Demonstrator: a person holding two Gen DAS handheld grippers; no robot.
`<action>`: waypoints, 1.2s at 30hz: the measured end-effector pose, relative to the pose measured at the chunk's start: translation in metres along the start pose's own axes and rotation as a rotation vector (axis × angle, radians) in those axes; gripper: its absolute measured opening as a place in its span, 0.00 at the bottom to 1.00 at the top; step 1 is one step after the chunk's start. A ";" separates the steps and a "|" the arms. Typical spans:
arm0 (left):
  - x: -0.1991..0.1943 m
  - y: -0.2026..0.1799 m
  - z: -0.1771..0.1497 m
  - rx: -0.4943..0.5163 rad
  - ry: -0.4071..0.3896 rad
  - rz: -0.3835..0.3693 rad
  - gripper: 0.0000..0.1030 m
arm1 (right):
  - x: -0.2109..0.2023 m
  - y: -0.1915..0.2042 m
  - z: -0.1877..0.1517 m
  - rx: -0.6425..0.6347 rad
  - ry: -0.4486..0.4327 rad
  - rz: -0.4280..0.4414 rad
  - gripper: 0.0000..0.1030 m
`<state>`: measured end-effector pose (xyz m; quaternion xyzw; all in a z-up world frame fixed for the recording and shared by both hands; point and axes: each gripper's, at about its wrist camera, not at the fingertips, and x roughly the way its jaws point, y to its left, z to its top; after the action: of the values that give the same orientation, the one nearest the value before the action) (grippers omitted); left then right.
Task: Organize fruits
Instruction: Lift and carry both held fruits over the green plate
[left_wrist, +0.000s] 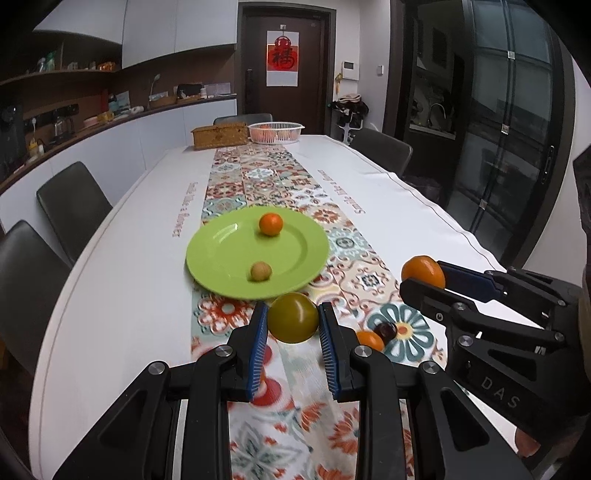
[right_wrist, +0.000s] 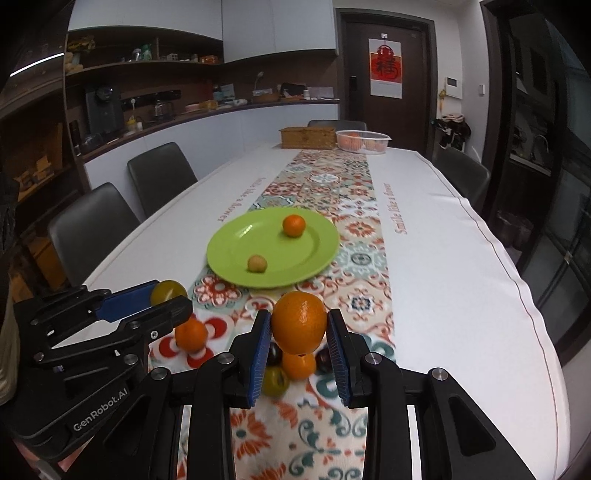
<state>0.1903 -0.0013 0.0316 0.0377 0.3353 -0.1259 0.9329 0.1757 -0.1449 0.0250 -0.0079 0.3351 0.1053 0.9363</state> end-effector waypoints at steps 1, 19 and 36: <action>0.001 0.002 0.003 0.003 -0.002 0.002 0.27 | 0.002 0.000 0.003 -0.002 0.000 0.002 0.31; 0.075 0.046 0.048 0.013 0.082 -0.001 0.27 | 0.084 -0.001 0.066 -0.039 0.089 0.045 0.31; 0.157 0.082 0.060 -0.026 0.251 -0.040 0.27 | 0.174 0.005 0.085 -0.081 0.242 0.083 0.31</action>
<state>0.3651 0.0356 -0.0227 0.0344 0.4517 -0.1346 0.8813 0.3596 -0.0993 -0.0182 -0.0447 0.4410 0.1557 0.8827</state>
